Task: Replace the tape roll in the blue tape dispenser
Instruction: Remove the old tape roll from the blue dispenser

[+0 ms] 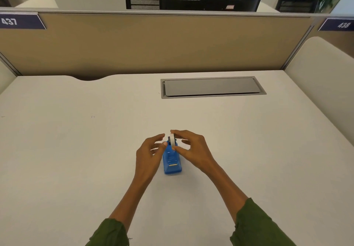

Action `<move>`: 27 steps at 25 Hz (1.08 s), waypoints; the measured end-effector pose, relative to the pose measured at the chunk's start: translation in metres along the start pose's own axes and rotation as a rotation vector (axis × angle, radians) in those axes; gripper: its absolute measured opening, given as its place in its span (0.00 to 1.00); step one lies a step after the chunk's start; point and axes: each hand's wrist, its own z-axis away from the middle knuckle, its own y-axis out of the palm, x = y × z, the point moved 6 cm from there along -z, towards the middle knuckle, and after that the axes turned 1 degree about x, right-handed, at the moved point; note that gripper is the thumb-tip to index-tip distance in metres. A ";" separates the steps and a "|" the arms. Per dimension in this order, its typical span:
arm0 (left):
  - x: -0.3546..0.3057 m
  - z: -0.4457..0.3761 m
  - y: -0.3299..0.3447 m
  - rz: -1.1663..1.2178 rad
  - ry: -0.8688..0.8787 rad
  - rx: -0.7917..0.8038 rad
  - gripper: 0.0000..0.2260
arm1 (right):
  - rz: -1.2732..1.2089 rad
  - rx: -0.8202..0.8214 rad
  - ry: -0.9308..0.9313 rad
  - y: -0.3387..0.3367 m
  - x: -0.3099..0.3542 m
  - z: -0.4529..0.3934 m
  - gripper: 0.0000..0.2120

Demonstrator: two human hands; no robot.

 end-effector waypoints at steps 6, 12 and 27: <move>-0.011 0.003 0.005 0.187 -0.050 0.192 0.13 | -0.132 -0.030 -0.038 -0.013 0.013 0.012 0.20; -0.017 0.006 -0.001 0.258 -0.080 0.194 0.12 | -0.271 0.036 0.032 -0.015 0.014 0.015 0.20; -0.024 0.006 0.008 0.246 -0.004 0.211 0.10 | -0.385 -0.004 0.157 -0.040 0.001 0.019 0.15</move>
